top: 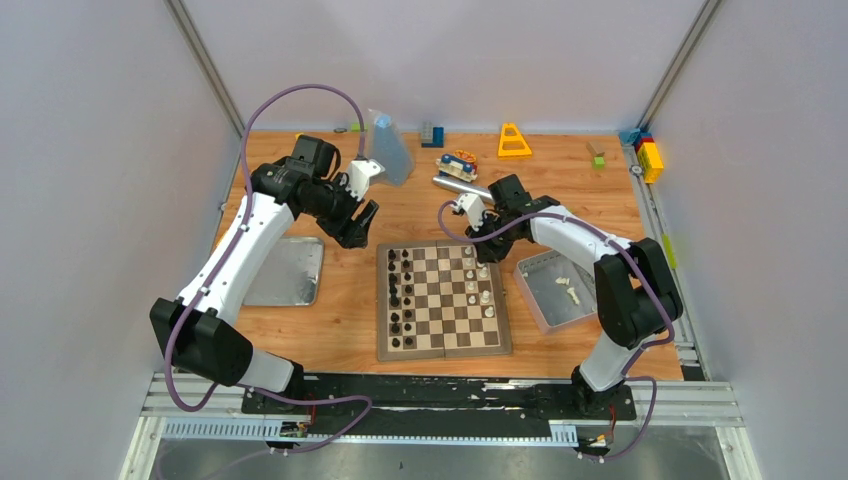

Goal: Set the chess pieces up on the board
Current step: Place the chess piece on the chessboard.

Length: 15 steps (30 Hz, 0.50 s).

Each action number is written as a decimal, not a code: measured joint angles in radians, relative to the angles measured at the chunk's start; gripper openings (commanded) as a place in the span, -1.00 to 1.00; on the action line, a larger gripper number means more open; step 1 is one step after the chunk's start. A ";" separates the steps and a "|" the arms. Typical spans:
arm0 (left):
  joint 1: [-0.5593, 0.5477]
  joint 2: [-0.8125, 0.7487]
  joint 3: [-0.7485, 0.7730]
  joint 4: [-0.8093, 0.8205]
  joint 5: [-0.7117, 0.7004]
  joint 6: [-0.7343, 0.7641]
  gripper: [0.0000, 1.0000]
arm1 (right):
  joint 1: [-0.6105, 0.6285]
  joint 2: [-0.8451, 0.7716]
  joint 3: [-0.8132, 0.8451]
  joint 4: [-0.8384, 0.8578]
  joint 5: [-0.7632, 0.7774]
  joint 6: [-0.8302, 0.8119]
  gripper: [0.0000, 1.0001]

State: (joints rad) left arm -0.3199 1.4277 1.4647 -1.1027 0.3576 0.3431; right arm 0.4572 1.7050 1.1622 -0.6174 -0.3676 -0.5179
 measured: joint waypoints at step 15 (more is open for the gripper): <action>0.000 0.000 0.000 0.000 0.001 0.000 0.51 | 0.000 0.000 -0.010 0.003 0.012 0.003 -0.31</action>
State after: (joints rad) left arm -0.3199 1.4277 1.4647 -1.1027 0.3588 0.3431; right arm 0.4572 1.7054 1.1526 -0.6147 -0.3553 -0.5144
